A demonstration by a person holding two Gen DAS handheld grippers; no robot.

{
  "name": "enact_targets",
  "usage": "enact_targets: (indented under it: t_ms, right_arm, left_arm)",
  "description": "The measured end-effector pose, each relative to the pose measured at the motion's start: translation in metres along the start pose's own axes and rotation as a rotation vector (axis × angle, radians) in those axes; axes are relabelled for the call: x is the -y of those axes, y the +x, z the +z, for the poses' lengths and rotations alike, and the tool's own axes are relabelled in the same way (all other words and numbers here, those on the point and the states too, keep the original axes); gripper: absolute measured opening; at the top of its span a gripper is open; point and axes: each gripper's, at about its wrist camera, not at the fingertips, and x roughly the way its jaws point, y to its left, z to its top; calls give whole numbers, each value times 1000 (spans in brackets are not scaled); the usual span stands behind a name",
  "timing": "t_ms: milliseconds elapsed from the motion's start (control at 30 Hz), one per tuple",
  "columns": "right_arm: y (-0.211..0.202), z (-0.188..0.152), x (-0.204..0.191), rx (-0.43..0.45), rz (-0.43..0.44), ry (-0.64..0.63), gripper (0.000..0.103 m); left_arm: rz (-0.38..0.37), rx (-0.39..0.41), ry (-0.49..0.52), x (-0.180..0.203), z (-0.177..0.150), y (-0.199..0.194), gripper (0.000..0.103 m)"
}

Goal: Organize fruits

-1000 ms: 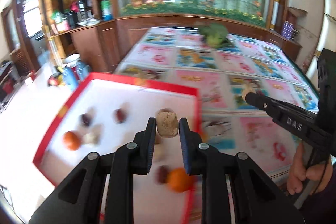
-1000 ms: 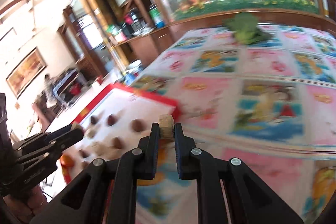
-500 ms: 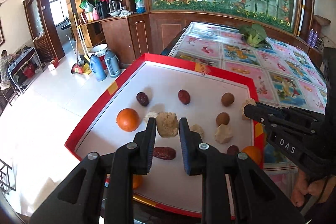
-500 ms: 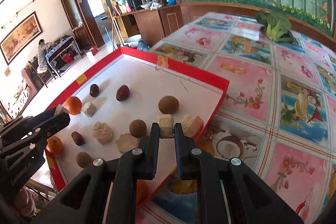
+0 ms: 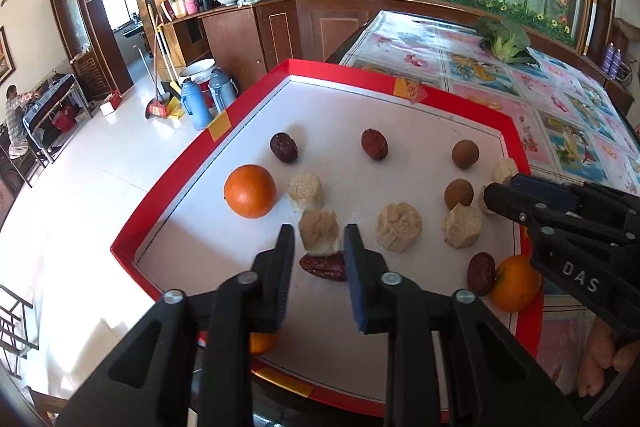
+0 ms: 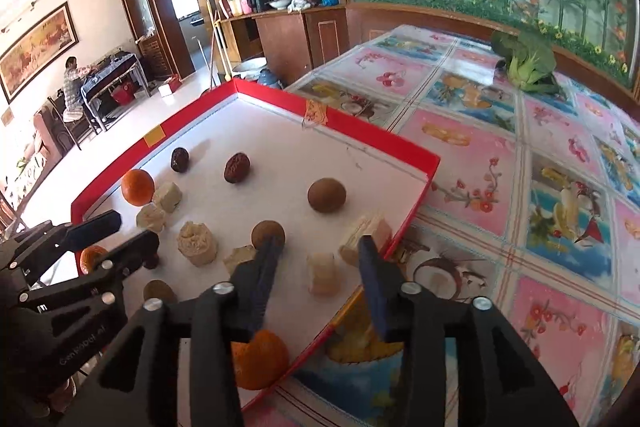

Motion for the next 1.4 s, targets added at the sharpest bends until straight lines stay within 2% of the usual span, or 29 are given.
enact_targets:
  t_ms: [67, 133, 200, 267, 333, 467, 567, 633, 767, 833, 967, 1167, 1400]
  right_arm:
    - [-11, 1, 1, 32, 3, -2, 48]
    - [-25, 3, 3, 70, -6, 1, 56]
    - [-41, 3, 5, 117, -4, 8, 61]
    - [-56, 2, 6, 159, -11, 10, 66]
    - [-73, 1, 7, 205, -22, 11, 78]
    - [-105, -5, 7, 300, -41, 34, 83]
    - [-123, -11, 10, 346, -25, 74, 87]
    - [-131, -15, 10, 363, -22, 85, 103]
    - [-148, -21, 5, 441, -12, 47, 103]
    - [-157, -24, 0, 499, -32, 12, 103]
    - [-182, -37, -3, 724, -9, -44, 103]
    - [-175, -17, -11, 672, -77, -63, 103]
    - [-143, -13, -13, 489, -72, -40, 103]
  left_arm:
    - [9, 11, -2, 0, 0, -3, 55]
    - [18, 30, -5, 0, 0, -10, 61]
    - [26, 47, -11, 0, 1, -18, 73]
    - [38, 75, -17, 0, 1, -27, 80]
    - [53, 105, -19, 1, 2, -37, 85]
    - [97, 177, -21, 4, 3, -63, 101]
    - [124, 244, -28, 5, 3, -87, 103]
    - [143, 281, -21, 6, 3, -102, 103]
    - [224, 352, -15, 9, 1, -126, 103]
    - [201, 364, -23, 8, 1, -135, 103]
    - [170, 365, -43, 7, 0, -146, 103]
    - [158, 373, -64, 3, 1, -152, 103]
    - [150, 341, -80, -6, 1, -148, 103]
